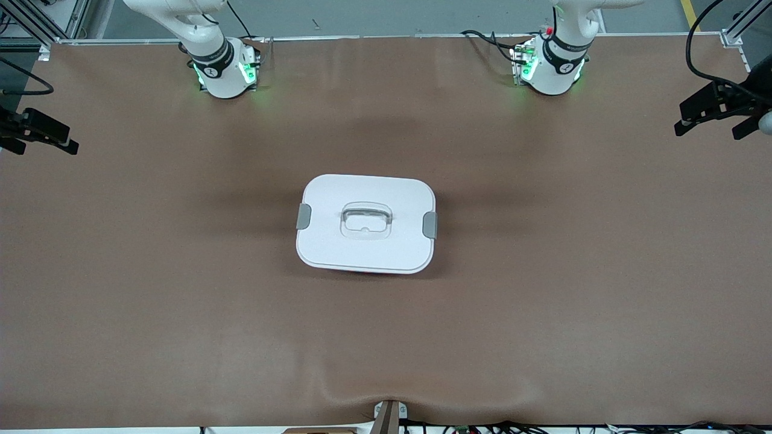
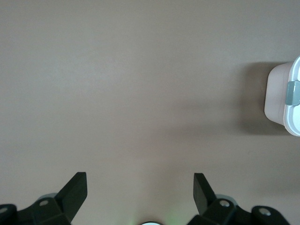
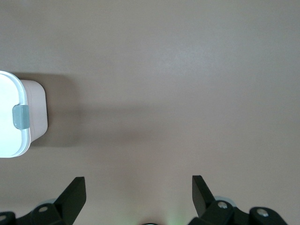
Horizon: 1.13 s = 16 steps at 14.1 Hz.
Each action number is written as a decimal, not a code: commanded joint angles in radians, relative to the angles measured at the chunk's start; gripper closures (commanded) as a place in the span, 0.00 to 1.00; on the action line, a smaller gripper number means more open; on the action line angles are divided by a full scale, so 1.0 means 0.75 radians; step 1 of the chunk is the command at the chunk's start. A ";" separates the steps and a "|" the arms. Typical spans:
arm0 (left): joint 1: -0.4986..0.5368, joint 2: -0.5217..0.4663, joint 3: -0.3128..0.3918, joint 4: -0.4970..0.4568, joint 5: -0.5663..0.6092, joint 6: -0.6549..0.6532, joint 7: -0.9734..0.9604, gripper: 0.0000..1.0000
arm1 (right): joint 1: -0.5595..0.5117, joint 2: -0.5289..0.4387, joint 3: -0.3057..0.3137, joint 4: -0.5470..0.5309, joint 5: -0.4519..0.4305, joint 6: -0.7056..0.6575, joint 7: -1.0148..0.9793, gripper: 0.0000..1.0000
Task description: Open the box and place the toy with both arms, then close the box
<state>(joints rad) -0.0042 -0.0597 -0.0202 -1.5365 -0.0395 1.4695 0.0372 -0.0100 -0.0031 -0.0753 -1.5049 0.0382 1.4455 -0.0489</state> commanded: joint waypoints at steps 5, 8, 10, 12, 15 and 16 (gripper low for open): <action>-0.015 0.006 0.015 0.003 -0.011 -0.018 -0.058 0.00 | -0.011 0.006 0.004 0.018 0.019 0.001 0.012 0.00; -0.023 0.002 -0.004 0.005 0.003 -0.020 -0.201 0.00 | -0.013 0.006 0.004 0.018 0.017 -0.001 0.012 0.00; -0.029 0.000 -0.020 0.005 0.046 -0.020 -0.203 0.00 | -0.015 0.006 0.000 0.021 0.019 -0.009 0.006 0.00; -0.029 0.000 -0.020 0.005 0.049 -0.030 -0.197 0.00 | -0.017 0.002 0.000 0.021 0.019 -0.011 0.004 0.00; -0.029 0.000 -0.022 0.003 0.134 -0.047 -0.174 0.00 | -0.015 0.006 0.000 0.021 0.019 -0.013 0.004 0.00; -0.029 0.000 -0.020 0.003 0.136 -0.047 -0.152 0.00 | -0.015 0.006 0.000 0.019 0.019 -0.013 0.004 0.00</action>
<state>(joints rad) -0.0240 -0.0510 -0.0335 -1.5383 0.0323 1.4519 -0.0974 -0.0119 -0.0031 -0.0782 -1.5049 0.0398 1.4471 -0.0487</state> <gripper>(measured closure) 0.000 0.000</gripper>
